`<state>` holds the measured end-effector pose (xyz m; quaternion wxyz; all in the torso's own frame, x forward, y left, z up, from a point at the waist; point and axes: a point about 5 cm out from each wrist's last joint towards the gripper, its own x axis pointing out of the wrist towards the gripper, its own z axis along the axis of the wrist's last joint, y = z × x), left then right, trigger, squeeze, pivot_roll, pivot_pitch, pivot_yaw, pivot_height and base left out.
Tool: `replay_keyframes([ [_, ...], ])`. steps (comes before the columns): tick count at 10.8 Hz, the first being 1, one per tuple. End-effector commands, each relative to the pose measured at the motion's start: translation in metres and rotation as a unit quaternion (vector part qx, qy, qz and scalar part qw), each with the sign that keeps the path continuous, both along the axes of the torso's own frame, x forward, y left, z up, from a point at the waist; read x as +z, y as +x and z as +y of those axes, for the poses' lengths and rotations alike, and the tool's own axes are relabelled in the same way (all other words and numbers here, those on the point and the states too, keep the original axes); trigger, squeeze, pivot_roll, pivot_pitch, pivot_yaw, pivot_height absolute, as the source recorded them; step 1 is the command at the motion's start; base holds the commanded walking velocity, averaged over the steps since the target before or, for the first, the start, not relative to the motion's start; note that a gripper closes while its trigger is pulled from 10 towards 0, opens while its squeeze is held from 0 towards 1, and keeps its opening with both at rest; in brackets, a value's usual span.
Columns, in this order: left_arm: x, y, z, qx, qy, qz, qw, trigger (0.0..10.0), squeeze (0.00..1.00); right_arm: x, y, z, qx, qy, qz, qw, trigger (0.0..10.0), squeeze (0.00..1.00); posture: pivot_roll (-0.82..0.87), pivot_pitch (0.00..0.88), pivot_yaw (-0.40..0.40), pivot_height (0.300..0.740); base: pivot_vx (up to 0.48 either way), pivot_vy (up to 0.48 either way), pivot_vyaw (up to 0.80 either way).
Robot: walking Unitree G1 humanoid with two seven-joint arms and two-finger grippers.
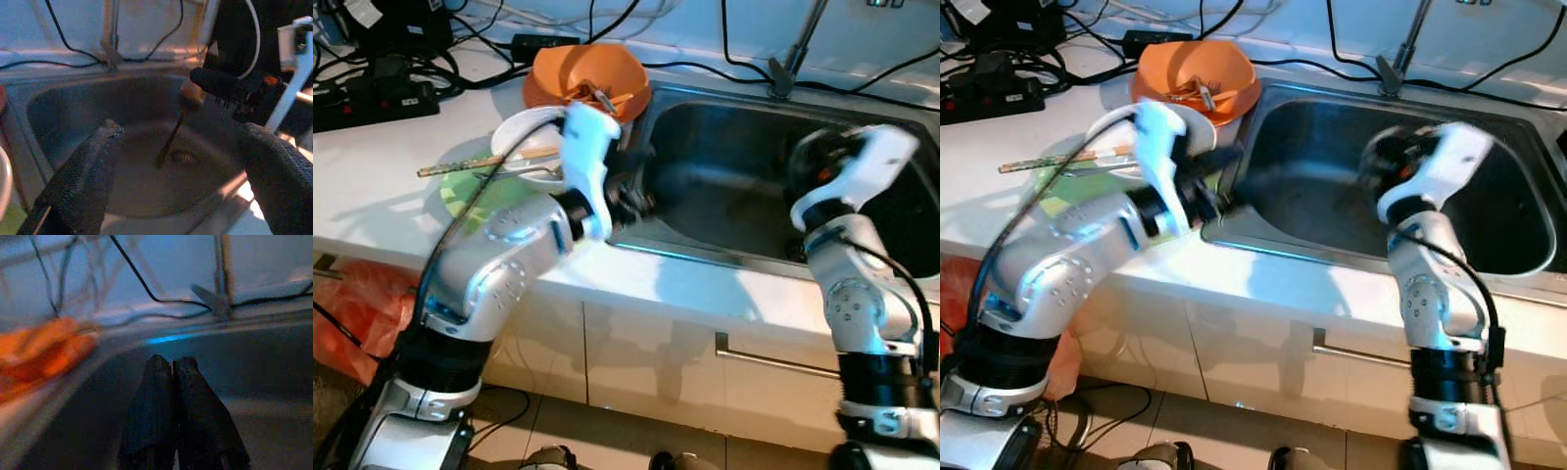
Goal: Kitchen organization
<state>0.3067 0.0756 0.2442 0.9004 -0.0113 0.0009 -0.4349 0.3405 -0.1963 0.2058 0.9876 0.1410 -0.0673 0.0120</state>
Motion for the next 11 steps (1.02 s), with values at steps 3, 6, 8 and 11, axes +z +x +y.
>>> replay_keyframes([
  [3, -0.011, -0.004, -0.002, -0.017, 0.040, 0.004, 0.999, 10.0, 1.00, -0.022, 0.011, -0.013, -0.006, -0.063, 0.068, 0.996, 0.0, 0.00, 0.08, 0.120, -0.036, 0.740, 0.000, 0.000, 0.00],
  [6, -0.024, -0.004, -0.005, -0.028, 0.064, 0.015, 0.997, 10.0, 1.00, -0.038, 0.033, -0.015, 0.019, -0.112, 0.121, 0.986, 4.1, 0.00, 0.10, 0.137, -0.040, 0.740, 0.000, 0.000, 0.00],
  [8, -0.032, 0.000, 0.003, -0.014, 0.069, 0.030, 0.997, 10.0, 1.00, -0.032, 0.040, -0.015, 0.025, -0.141, 0.119, 0.982, 9.3, 0.00, 0.10, 0.144, -0.035, 0.740, 0.000, 0.000, 0.00],
  [11, -0.033, 0.009, 0.013, 0.012, 0.060, 0.039, 0.997, 10.0, 1.00, -0.039, 0.047, -0.008, 0.053, -0.143, 0.143, 0.978, 10.0, 1.00, 0.10, 0.153, -0.033, 0.740, 0.000, 0.000, 0.00],
])
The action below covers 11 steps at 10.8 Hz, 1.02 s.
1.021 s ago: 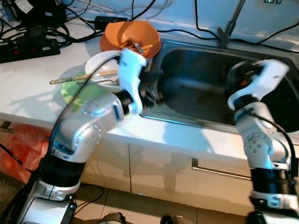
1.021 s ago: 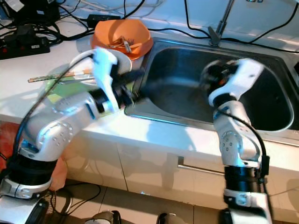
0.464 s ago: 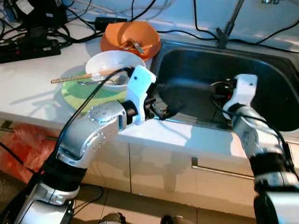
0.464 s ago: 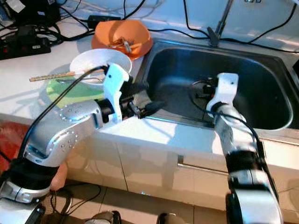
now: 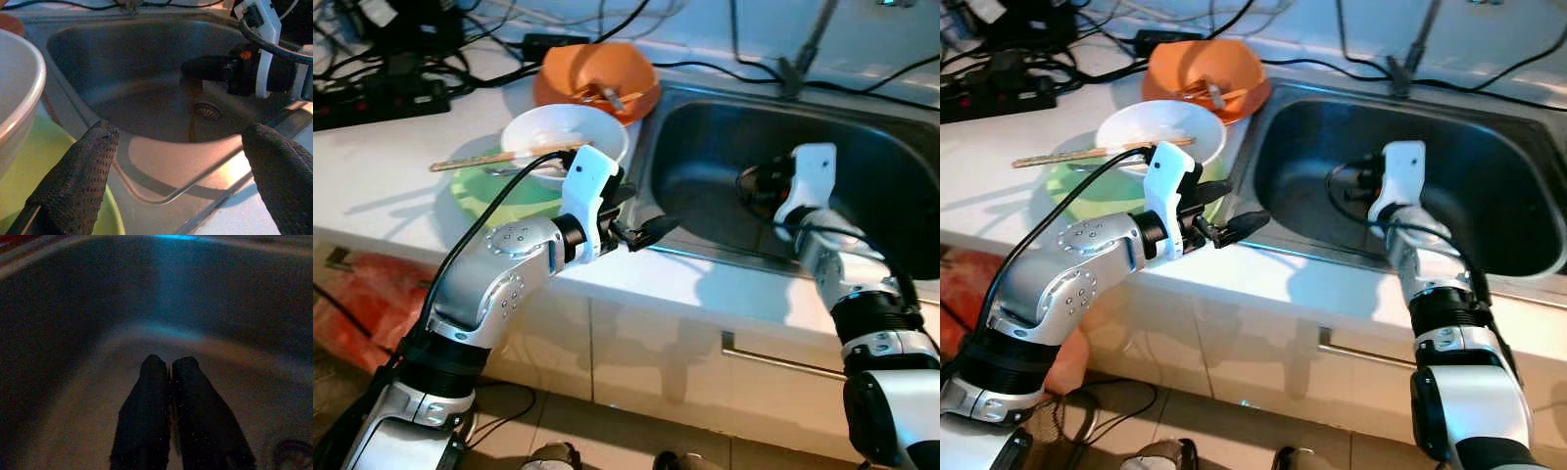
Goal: Kitchen organization
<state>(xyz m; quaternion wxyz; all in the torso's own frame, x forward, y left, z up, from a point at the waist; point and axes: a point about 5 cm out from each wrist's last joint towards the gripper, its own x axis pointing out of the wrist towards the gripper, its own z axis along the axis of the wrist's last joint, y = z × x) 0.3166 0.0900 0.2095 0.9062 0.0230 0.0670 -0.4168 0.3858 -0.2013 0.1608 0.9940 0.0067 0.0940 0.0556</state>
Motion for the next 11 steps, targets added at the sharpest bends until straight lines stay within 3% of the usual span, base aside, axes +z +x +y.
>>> replay_keyframes([
  [1, 0.001, -0.001, -0.003, -0.007, 0.001, -0.004, 1.000, 10.0, 1.00, 0.004, 0.002, -0.001, 0.003, -0.003, -0.008, 1.000, 10.0, 1.00, 0.10, 0.153, -0.031, 0.740, 0.000, 0.000, 0.00],
  [6, 0.004, 0.001, 0.002, 0.001, 0.018, -0.020, 1.000, 10.0, 1.00, 0.003, 0.004, 0.001, 0.004, 0.015, -0.013, 1.000, 10.0, 1.00, 0.11, 0.153, -0.029, 0.740, 0.000, 0.000, 0.00],
  [10, 0.009, 0.005, 0.020, 0.081, 0.026, -0.059, 0.995, 10.0, 1.00, 0.012, 0.002, -0.002, -0.011, 0.023, -0.047, 0.999, 10.0, 1.00, 0.11, 0.146, -0.032, 0.740, 0.000, 0.000, 0.00],
  [11, 0.013, 0.004, 0.027, 0.095, 0.072, -0.096, 0.988, 10.0, 1.00, 0.013, -0.002, 0.002, -0.004, 0.037, -0.054, 0.998, 10.0, 1.00, 0.11, 0.145, -0.039, 0.740, 0.000, 0.000, 0.00],
])
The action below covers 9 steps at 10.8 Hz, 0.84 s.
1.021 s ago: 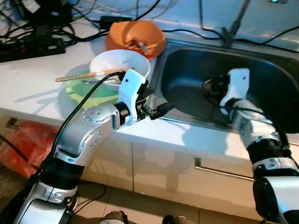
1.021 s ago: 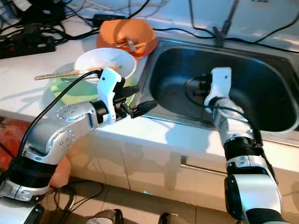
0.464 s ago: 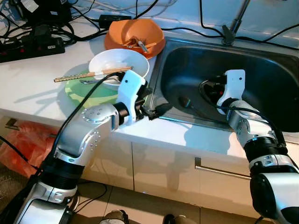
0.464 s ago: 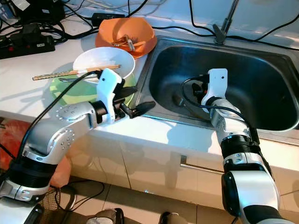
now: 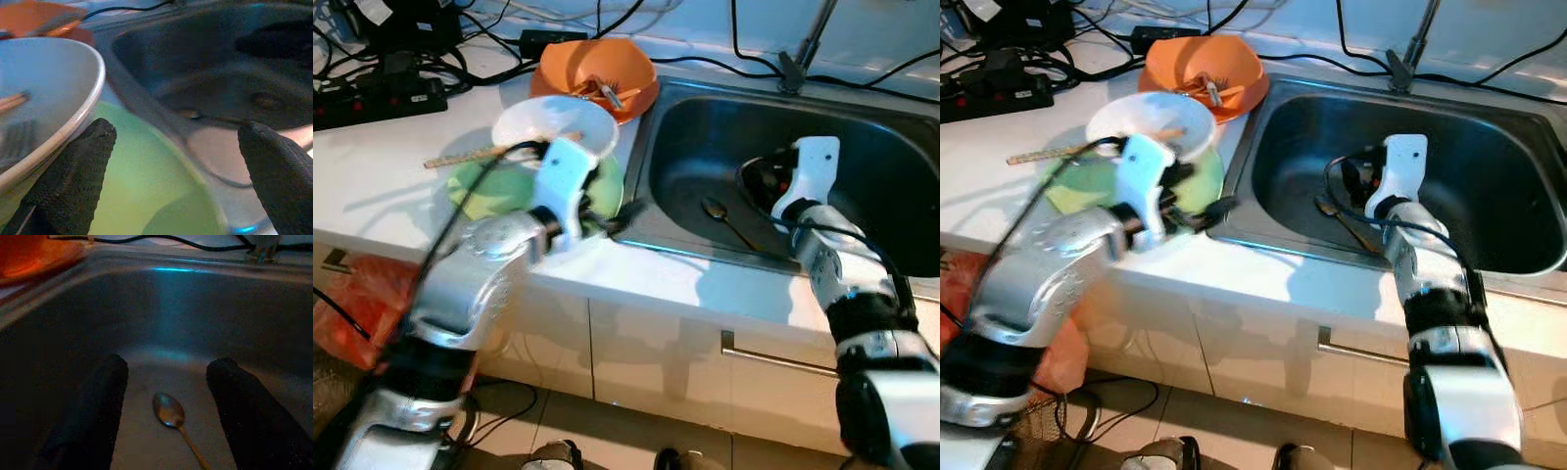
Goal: Kitchen organization
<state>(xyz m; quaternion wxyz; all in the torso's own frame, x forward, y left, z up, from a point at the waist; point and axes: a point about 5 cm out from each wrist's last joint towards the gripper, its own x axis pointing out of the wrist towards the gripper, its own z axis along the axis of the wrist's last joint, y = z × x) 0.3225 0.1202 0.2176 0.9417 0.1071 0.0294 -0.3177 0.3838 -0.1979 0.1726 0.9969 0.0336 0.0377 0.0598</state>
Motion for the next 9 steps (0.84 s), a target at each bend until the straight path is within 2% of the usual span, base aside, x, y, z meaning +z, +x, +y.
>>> replay_keyframes([
  [1, 0.009, -0.002, -0.001, -0.003, -0.001, -0.020, 1.000, 10.0, 1.00, 0.000, -0.003, 0.001, 0.001, 0.011, 0.001, 1.000, 10.0, 1.00, 0.11, 0.145, -0.040, 0.740, 0.000, 0.000, 0.00],
  [3, 0.010, -0.001, 0.003, -0.003, 0.003, -0.015, 1.000, 10.0, 0.94, -0.005, -0.010, 0.004, 0.009, 0.022, 0.004, 1.000, 10.0, 1.00, 0.11, 0.136, -0.040, 0.740, 0.000, 0.000, 0.00],
  [4, 0.007, -0.006, -0.002, -0.026, 0.003, -0.007, 1.000, 10.0, 0.83, -0.006, -0.012, 0.003, 0.004, 0.026, 0.004, 1.000, 10.0, 1.00, 0.11, 0.132, -0.039, 0.740, 0.000, 0.000, 0.00],
  [5, 0.007, -0.020, -0.012, -0.080, -0.007, -0.011, 0.997, 10.0, 0.76, -0.004, -0.013, 0.002, 0.000, 0.029, 0.003, 1.000, 10.0, 1.00, 0.11, 0.128, -0.041, 0.740, 0.000, 0.000, 0.00],
  [6, 0.009, -0.026, -0.014, -0.097, -0.017, -0.022, 0.995, 10.0, 0.76, -0.003, -0.014, 0.001, -0.001, 0.030, 0.002, 1.000, 10.0, 1.00, 0.11, 0.127, -0.042, 0.740, 0.000, 0.000, 0.00],
  [7, 0.017, -0.039, -0.013, -0.114, -0.048, -0.049, 0.991, 10.0, 0.73, -0.002, -0.017, -0.001, -0.003, 0.031, 0.003, 0.999, 10.0, 1.00, 0.12, 0.125, -0.046, 0.740, 0.000, 0.000, 0.00],
  [8, 0.021, -0.049, -0.010, -0.124, -0.051, -0.077, 0.988, 10.0, 0.71, -0.003, -0.018, -0.001, -0.004, 0.033, 0.005, 0.999, 10.0, 1.00, 0.13, 0.126, -0.052, 0.740, 0.000, 0.000, 0.00],
  [9, 0.031, -0.048, -0.003, -0.078, -0.025, -0.167, 0.983, 10.0, 0.74, -0.004, -0.018, 0.002, -0.001, 0.037, 0.007, 0.999, 10.0, 1.00, 0.13, 0.125, -0.052, 0.740, 0.000, 0.000, 0.00],
])
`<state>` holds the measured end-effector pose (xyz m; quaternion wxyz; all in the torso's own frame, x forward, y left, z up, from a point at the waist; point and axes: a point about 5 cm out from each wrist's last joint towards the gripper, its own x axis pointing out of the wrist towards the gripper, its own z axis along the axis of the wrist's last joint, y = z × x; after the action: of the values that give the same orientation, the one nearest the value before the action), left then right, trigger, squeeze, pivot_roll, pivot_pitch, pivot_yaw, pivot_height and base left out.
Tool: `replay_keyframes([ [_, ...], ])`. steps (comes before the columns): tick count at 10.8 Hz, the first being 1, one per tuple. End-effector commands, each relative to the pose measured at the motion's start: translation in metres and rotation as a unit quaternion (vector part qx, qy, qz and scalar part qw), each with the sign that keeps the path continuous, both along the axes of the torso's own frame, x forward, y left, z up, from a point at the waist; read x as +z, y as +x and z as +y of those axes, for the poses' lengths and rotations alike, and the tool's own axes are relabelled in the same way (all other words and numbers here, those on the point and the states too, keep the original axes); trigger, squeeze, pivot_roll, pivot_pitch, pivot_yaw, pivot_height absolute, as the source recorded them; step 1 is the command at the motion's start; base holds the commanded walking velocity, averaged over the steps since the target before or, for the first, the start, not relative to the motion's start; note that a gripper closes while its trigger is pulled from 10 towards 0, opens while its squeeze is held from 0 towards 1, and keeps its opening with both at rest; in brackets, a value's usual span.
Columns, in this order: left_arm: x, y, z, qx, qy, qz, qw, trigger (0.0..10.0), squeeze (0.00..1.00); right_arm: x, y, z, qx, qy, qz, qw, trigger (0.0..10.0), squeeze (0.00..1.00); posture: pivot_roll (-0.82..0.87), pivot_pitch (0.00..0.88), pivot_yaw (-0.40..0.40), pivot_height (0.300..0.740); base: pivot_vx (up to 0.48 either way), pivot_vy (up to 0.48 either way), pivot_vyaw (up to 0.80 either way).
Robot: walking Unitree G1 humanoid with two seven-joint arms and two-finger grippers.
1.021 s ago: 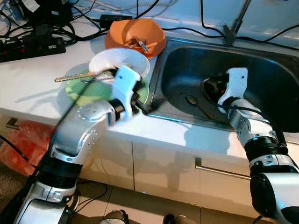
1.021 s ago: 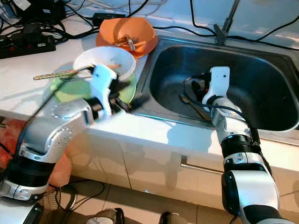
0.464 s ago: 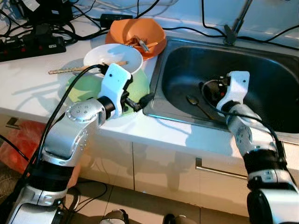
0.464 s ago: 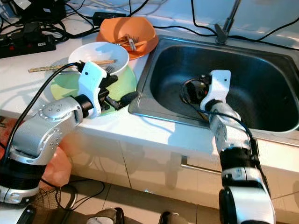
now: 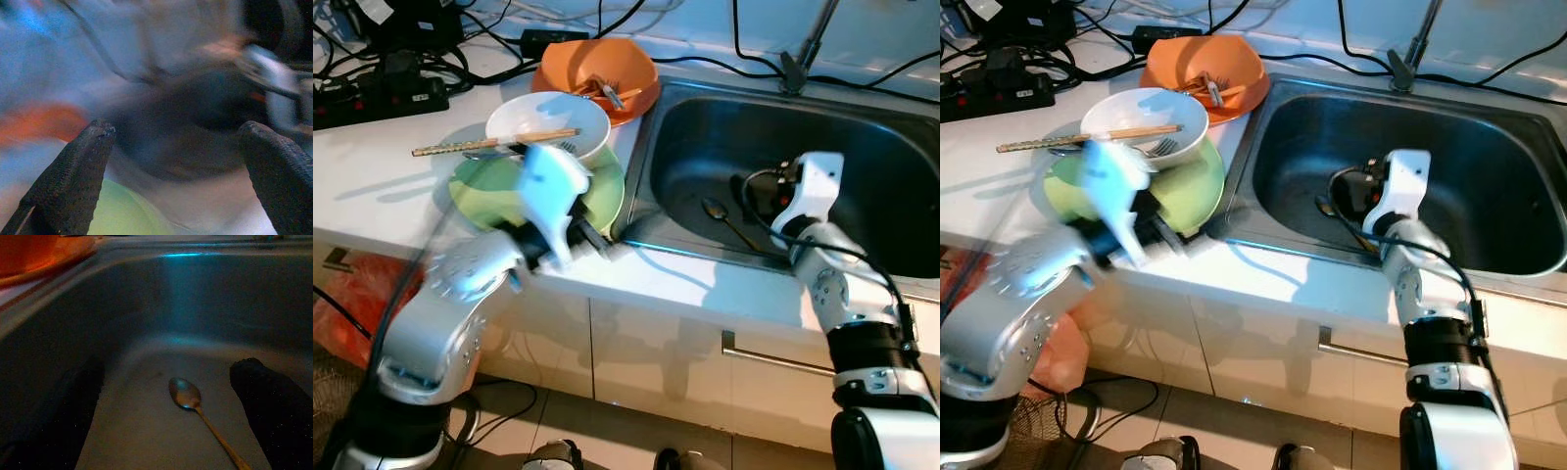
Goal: Kitchen organization
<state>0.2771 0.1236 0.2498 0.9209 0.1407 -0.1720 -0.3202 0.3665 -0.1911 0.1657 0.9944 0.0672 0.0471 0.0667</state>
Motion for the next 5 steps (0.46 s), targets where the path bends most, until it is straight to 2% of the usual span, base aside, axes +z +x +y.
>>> replay_keyframes([
  [1, 0.008, -0.003, 0.009, 0.055, -0.003, -0.065, 0.996, 10.0, 0.71, 0.003, -0.001, -0.001, -0.003, 0.005, -0.004, 1.000, 10.0, 1.00, 0.13, 0.122, -0.050, 0.740, 0.000, 0.000, 0.00],
  [2, -0.001, -0.005, 0.018, 0.113, 0.021, -0.102, 0.988, 10.0, 0.71, 0.002, -0.002, 0.001, -0.001, 0.007, -0.003, 1.000, 10.0, 1.00, 0.14, 0.121, -0.052, 0.740, 0.000, 0.000, 0.00],
  [3, -0.013, -0.006, 0.024, 0.146, 0.016, -0.099, 0.984, 10.0, 0.69, 0.001, -0.002, 0.002, 0.002, 0.010, -0.001, 1.000, 10.0, 1.00, 0.14, 0.120, -0.054, 0.740, 0.000, 0.000, 0.00],
  [4, -0.031, -0.008, 0.028, 0.174, 0.010, -0.081, 0.981, 10.0, 0.57, 0.000, -0.003, 0.004, 0.007, 0.011, 0.000, 1.000, 10.0, 1.00, 0.13, 0.118, -0.055, 0.740, 0.000, 0.000, 0.00],
  [5, -0.040, -0.008, 0.033, 0.198, 0.008, -0.076, 0.977, 10.0, 0.52, 0.001, -0.004, 0.006, 0.012, 0.012, -0.001, 1.000, 10.0, 1.00, 0.13, 0.118, -0.054, 0.740, 0.000, 0.000, 0.00],
])
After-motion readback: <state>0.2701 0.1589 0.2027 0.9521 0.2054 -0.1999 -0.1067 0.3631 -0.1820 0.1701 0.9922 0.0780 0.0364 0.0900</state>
